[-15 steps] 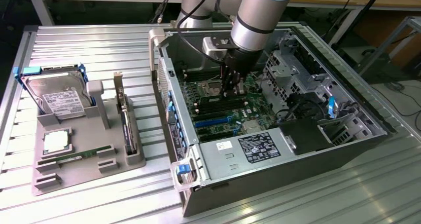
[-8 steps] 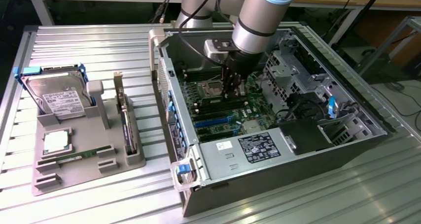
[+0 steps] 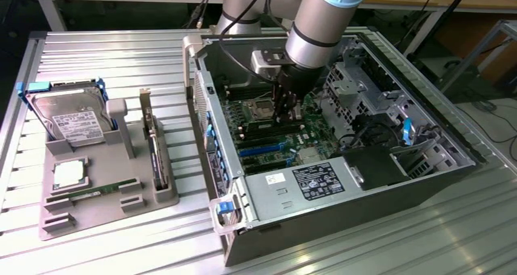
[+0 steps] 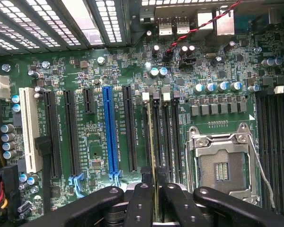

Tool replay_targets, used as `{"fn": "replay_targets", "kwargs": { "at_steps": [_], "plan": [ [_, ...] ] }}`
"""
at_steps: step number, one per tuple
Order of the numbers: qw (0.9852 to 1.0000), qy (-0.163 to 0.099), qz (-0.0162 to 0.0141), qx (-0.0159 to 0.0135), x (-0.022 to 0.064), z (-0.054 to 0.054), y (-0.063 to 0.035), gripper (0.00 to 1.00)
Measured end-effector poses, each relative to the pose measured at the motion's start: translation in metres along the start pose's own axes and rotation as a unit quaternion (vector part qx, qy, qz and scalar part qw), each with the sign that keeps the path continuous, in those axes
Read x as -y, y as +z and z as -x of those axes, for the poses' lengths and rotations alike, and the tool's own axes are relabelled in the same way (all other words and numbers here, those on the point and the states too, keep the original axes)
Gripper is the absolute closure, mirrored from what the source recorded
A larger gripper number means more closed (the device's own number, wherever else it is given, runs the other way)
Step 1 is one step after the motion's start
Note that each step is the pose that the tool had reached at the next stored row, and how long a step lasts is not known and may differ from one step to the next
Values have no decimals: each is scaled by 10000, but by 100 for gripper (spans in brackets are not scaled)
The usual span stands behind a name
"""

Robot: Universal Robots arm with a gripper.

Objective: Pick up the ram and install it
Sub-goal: 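Insert the ram into the slot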

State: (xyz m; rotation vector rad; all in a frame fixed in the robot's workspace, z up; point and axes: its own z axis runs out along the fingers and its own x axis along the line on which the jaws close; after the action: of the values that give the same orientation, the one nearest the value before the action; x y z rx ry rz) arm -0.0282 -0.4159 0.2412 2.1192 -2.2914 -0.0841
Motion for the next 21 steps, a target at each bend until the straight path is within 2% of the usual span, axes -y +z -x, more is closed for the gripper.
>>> {"fn": "replay_targets", "kwargs": {
  "at_steps": [21],
  "plan": [
    [10000, -8, 0, -7, -1, -4, 79, 86]
  ]
}}
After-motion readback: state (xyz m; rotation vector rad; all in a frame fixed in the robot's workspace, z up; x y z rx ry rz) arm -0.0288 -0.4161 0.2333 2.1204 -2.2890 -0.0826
